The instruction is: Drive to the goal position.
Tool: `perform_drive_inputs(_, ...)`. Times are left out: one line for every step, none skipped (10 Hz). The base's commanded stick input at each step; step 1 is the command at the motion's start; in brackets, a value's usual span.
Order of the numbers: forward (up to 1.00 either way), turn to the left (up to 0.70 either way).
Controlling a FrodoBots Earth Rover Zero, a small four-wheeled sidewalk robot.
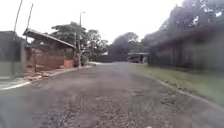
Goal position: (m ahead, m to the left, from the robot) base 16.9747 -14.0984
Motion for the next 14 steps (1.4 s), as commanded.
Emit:
perform_drive_inputs(0.7, -0.35)
perform_drive_inputs(0.7, -0.31)
perform_drive_inputs(0.7, -0.18)
perform_drive_inputs(0.7, -0.05)
perform_drive_inputs(0.7, 0.0)
perform_drive_inputs(0.7, 0.0)
perform_drive_inputs(0.7, 0.0)
perform_drive_inputs(0.7, 0.0)
perform_drive_inputs(0.7, 0.0)
perform_drive_inputs(0.7, 0.0)
perform_drive_inputs(0.7, 0.0)
perform_drive_inputs(0.7, 0.0)
perform_drive_inputs(0.7, 0.0)
perform_drive_inputs(0.7, 0.0)
